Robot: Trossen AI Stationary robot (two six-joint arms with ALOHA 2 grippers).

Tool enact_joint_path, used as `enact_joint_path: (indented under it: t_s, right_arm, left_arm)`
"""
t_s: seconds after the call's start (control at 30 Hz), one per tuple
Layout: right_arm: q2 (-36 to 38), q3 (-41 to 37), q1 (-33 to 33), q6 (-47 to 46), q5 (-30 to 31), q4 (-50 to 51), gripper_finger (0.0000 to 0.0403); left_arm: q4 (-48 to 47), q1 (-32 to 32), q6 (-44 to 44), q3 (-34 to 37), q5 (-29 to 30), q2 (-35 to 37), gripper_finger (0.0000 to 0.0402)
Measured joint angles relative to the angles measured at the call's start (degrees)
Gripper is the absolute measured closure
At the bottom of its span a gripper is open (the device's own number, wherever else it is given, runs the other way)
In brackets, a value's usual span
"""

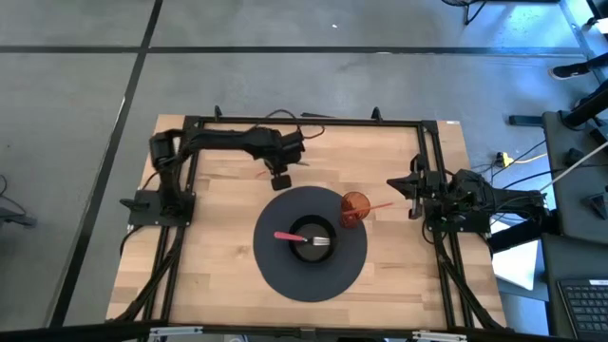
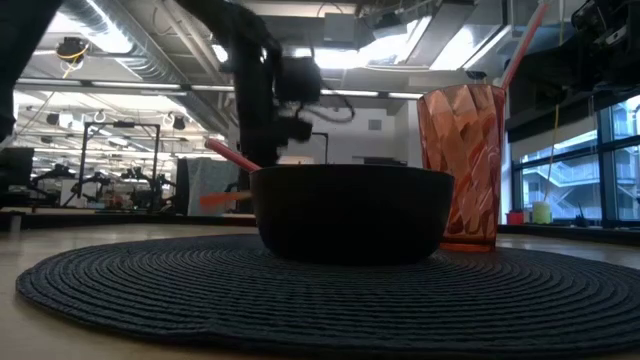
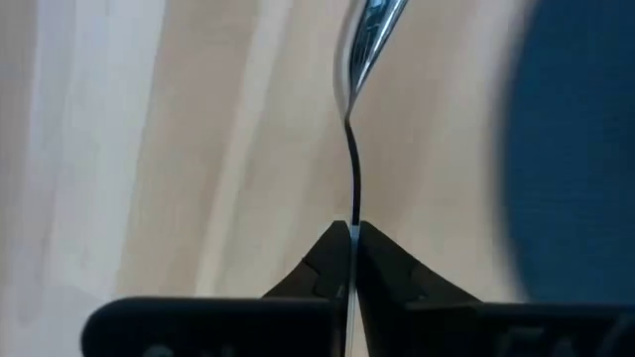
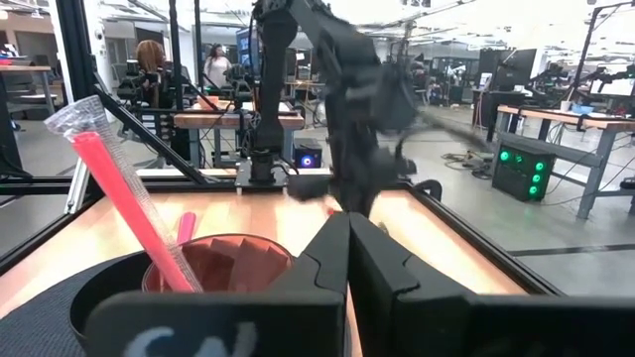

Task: Pick & Place Utensil
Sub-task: Put the orange spoon into the black bowl

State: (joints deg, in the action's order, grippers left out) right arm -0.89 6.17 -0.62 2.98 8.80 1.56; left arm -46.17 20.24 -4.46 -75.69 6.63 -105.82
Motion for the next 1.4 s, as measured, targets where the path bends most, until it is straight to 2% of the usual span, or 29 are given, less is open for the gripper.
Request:
enact_joint_path:
  t_s: [0.1,0.2,0.4,0.6,0.9,1.2,1.4]
  right_arm:
    - [0.0,0.02,-0.02,0.0,0.0,-0.46,0.0398]
    - [-0.01,0.02,-0.01,0.0,0.01,-0.51,0.0398]
    - [0.0,0.02,0.0,-0.11,-0.02,-0.46,0.0398]
    - [0.0,0.02,0.0,-0.17,-0.77,-0.41,0.0398]
    - [0.0,0.02,-0.01,0.02,-0.92,-0.4,0.0398]
    - [-0.02,0.02,-0.01,-0.34,-0.91,-0.38,0.0398]
    - [0.0,0.02,-0.02,-0.42,-0.9,-0.39,0.0398]
  left_arm:
    - [-3.38,-0.48,3.17,-1.81,-3.49,3.37,0.0398]
    - [-6.05,-1.7,7.18,-3.72,-3.81,6.51,0.0398]
    - [-6.6,-5.27,13.78,-4.42,-9.2,11.78,0.0398]
    - [-7.41,-10.33,16.82,-4.42,-8.98,15.24,0.0398]
    - [-5.22,-17.37,14.92,-4.42,-3.43,21.37,0.0398]
    - [-6.7,-15.11,12.38,-4.14,2.87,35.05,0.0398]
    - [-6.92,-10.33,6.87,2.31,1.05,45.27,0.0398]
